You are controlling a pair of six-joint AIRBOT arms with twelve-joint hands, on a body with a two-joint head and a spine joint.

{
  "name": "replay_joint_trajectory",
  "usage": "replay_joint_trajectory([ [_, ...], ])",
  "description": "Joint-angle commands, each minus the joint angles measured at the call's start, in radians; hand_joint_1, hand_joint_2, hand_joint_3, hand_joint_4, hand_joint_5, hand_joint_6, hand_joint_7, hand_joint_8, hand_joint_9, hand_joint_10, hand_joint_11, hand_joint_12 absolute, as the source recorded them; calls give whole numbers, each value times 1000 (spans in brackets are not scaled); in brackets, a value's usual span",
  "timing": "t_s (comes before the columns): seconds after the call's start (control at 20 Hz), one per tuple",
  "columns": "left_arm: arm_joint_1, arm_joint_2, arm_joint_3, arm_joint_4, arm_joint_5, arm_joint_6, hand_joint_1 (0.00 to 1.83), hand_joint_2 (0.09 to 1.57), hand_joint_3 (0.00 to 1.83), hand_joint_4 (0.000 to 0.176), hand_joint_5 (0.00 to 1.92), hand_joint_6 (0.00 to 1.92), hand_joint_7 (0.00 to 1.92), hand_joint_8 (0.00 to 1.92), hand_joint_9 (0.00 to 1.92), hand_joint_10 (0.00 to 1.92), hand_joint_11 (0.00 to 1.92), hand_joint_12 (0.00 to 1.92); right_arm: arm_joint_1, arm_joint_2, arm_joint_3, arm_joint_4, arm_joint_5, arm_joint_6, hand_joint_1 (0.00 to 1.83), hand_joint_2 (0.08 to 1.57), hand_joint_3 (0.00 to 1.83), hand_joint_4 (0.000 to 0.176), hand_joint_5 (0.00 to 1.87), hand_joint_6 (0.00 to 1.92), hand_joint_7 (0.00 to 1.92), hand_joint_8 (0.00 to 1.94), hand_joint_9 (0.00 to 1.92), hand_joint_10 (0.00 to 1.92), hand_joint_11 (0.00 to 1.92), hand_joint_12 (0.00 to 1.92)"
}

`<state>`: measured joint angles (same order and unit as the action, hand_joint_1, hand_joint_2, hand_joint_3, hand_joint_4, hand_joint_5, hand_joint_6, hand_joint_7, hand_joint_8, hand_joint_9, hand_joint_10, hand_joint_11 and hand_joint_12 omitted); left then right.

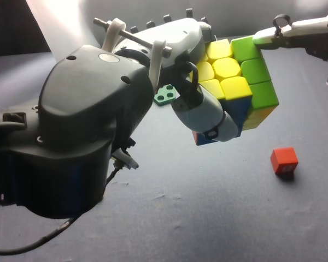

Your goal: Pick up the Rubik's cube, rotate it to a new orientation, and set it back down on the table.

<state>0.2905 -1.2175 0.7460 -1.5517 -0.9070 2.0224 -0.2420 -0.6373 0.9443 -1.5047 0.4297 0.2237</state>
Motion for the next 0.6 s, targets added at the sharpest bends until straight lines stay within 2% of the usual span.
replay_joint_trajectory([
  [0.0, -25, 2, -1, 102, -6, -17, 1197, 1240, 0, 0, 933, 1033, 535, 1576, 497, 995, 365, 1171, 5, -5, 3, 39, 15, -6, 1143, 1258, 0, 0, 222, 2, 950, 1934, 1050, 1921, 1005, 1921],
  [0.1, -25, 2, -2, 100, -6, -17, 1199, 1234, 0, 0, 940, 1030, 552, 1559, 526, 959, 386, 1180, -3, -11, 6, 39, 15, -6, 1143, 1262, 1, 0, 232, 3, 946, 1903, 1039, 1921, 989, 1921],
  [0.15, -25, 2, -1, 100, -6, -17, 1182, 1263, 1, 0, 888, 1114, 489, 1615, 457, 985, 339, 1193, -13, -14, 7, 39, 15, -6, 1166, 1258, 0, 0, 222, 2, 941, 1806, 1010, 1921, 956, 1921],
  [0.25, -25, 2, -1, 100, -6, -17, 1184, 1260, 0, 0, 894, 1107, 500, 1609, 463, 995, 323, 1193, -27, -20, 11, 39, 15, -6, 1150, 1260, 0, 0, 213, 1, 935, 1795, 1009, 1921, 956, 1921],
  [0.3, -26, 2, -1, 99, -6, -17, 1190, 1252, 0, 0, 908, 1092, 520, 1586, 486, 971, 325, 1173, -29, -21, 12, 39, 15, -6, 1153, 1262, 1, 0, 221, 1, 940, 1893, 1031, 1921, 994, 1921],
  [0.35, -26, 2, -1, 99, -6, -17, 1195, 1243, 0, 0, 922, 1067, 539, 1572, 515, 967, 336, 1166, -28, -21, 12, 41, 15, -6, 1160, 1254, 0, 0, 243, 7, 934, 1906, 1032, 1921, 992, 1921],
  [0.4, -26, 2, -1, 98, -6, -17, 1195, 1243, 0, 0, 922, 1067, 539, 1572, 515, 967, 336, 1166, -28, -22, 12, 47, 15, -6, 1160, 1254, 0, 0, 243, 7, 934, 1906, 1032, 1921, 992, 1921],
  [0.45, -26, 2, -1, 98, -6, -17, 1193, 1246, 0, 0, 920, 1068, 525, 1575, 504, 959, 326, 1169, -28, -22, 12, 49, 15, -6, 1159, 1259, 1, 0, 220, 3, 917, 1825, 994, 1921, 943, 1921],
  [0.55, -26, 2, -1, 98, -6, -17, 1185, 1258, 0, 0, 897, 1097, 506, 1613, 462, 1019, 296, 1246, -30, -24, 12, 49, 15, -6, 1158, 1260, 1, 0, 211, 7, 927, 1843, 1023, 1921, 984, 1921],
])
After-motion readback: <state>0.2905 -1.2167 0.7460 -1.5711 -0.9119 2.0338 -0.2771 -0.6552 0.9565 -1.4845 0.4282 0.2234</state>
